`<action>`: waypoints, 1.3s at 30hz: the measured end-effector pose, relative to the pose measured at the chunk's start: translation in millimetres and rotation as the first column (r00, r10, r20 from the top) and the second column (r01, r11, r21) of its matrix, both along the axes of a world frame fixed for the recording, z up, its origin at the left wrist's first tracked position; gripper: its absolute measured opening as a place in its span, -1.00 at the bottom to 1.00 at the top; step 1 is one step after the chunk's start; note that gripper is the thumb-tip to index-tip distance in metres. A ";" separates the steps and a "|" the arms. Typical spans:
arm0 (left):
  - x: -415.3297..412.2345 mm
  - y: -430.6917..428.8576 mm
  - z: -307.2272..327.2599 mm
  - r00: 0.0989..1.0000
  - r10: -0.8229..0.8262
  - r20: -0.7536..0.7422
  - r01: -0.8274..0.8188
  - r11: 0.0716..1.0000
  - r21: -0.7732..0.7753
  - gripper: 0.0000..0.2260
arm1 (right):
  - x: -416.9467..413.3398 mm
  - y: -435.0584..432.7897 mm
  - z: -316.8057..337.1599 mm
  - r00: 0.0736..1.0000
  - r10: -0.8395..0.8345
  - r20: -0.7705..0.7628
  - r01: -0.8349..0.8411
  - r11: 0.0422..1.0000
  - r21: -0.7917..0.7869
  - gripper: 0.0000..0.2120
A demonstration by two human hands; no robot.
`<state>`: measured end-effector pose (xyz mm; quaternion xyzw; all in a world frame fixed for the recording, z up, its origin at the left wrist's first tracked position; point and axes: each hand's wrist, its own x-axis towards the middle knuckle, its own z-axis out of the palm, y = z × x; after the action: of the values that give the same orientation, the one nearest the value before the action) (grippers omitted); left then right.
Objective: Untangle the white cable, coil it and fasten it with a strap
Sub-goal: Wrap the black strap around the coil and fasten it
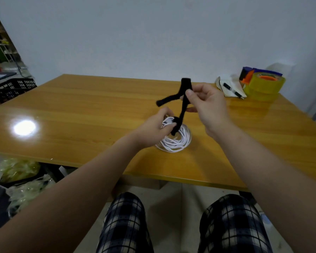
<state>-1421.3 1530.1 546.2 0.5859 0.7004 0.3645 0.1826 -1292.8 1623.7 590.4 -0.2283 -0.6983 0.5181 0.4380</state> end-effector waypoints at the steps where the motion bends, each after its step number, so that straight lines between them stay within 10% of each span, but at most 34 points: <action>1: 3.4 -2.3 2.5 0.995 -0.010 0.095 0.008 1.000 0.019 -0.88 | 0.6 4.7 0.1 1.000 0.006 0.024 -0.006 1.000 -0.012 -0.94; 9: 11.5 -1.8 5.8 0.939 0.141 0.315 -0.134 0.990 -0.044 -0.83 | 5.2 6.2 -4.2 0.962 0.272 -0.032 -0.260 0.867 -0.425 -0.85; 14: 11.5 1.7 3.4 0.915 0.210 0.345 -0.194 0.978 -0.081 -0.75 | 16.9 10.3 -13.6 0.862 0.165 0.479 -0.179 0.984 -0.017 -0.65; 19: 19.9 2.4 4.1 0.940 0.199 0.278 -0.201 0.979 -0.019 -0.77 | 19.2 7.4 -12.2 0.680 -0.134 0.721 -0.216 0.903 0.371 -0.70; 24: 15.5 -6.6 15.6 0.926 0.088 0.368 -0.073 0.996 -0.055 -0.70 | 29.4 12.1 -7.1 0.827 -0.153 0.541 -0.091 0.913 0.398 -0.78; 30: 14.1 -2.6 14.4 0.871 0.162 0.464 -0.172 0.985 -0.019 -0.87 | 35.6 4.7 -7.2 0.883 0.057 0.466 -0.312 0.813 0.492 -0.88; 39: 25.9 -4.5 24.3 0.958 0.010 0.288 -0.033 0.997 0.076 -0.81 | 23.8 7.4 -17.4 0.983 0.024 0.181 -0.045 0.993 0.108 -0.89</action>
<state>-1395.4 1525.6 570.6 0.5258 0.6578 0.4754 0.2546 -1269.0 1631.1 573.0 -0.2372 -0.7665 0.4633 0.3763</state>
